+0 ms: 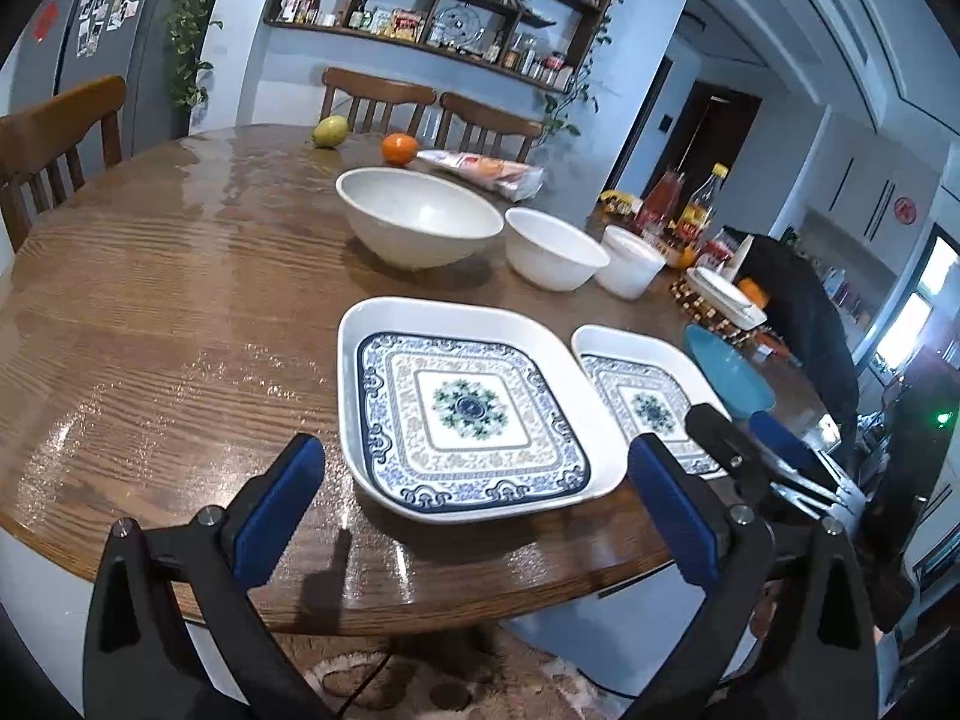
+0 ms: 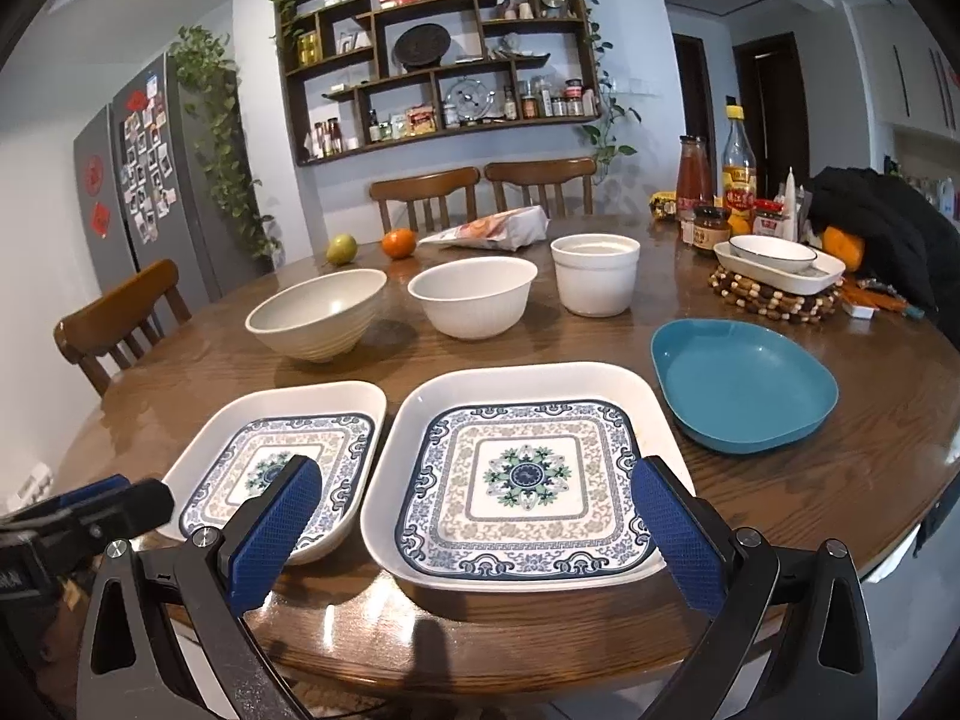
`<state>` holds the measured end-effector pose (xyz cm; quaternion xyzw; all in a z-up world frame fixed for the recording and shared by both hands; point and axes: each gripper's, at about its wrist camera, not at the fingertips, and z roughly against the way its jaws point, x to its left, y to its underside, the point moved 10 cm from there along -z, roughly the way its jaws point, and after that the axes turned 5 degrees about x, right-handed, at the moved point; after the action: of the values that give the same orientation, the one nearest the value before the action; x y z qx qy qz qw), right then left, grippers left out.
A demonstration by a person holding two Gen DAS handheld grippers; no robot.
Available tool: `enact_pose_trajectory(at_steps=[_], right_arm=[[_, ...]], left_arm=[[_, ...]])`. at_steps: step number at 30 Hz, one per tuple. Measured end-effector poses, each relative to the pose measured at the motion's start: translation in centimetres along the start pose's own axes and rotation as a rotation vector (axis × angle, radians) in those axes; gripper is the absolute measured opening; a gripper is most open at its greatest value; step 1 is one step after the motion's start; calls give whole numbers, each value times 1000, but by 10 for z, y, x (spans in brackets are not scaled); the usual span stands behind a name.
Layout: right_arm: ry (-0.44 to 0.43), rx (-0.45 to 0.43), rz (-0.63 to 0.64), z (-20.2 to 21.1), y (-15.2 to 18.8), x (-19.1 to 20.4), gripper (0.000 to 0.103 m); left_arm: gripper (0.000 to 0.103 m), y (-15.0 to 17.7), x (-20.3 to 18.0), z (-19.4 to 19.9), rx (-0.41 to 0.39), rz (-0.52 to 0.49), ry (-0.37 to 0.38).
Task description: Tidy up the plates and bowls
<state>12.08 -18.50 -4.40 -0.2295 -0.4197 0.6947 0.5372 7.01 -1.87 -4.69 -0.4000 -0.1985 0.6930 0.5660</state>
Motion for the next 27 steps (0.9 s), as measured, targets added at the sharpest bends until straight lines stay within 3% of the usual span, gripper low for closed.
enact_pose_trajectory(at_steps=[6, 11, 15, 17, 18, 27], right_arm=[[-29, -28, 0, 5, -3, 0, 103], [-57, -30, -14, 6, -4, 0, 103], [-56, -18, -20, 2, -2, -1, 103], [-60, -13, -20, 1, -2, -1, 103], [-63, -17, -19, 1, -2, 0, 103], [-65, -26, -27, 4, -3, -2, 103]], left_arm=[[100, 0, 0, -3, 11, 26, 16], [97, -3, 2, -2, 17, 110, 90], [91, 1, 0, -2, 22, 53, 40], [78, 1, -1, -2, 23, 40, 19], [77, 2, -1, -3, 33, 41, 17], [77, 4, -2, -8, 56, 14, 16]])
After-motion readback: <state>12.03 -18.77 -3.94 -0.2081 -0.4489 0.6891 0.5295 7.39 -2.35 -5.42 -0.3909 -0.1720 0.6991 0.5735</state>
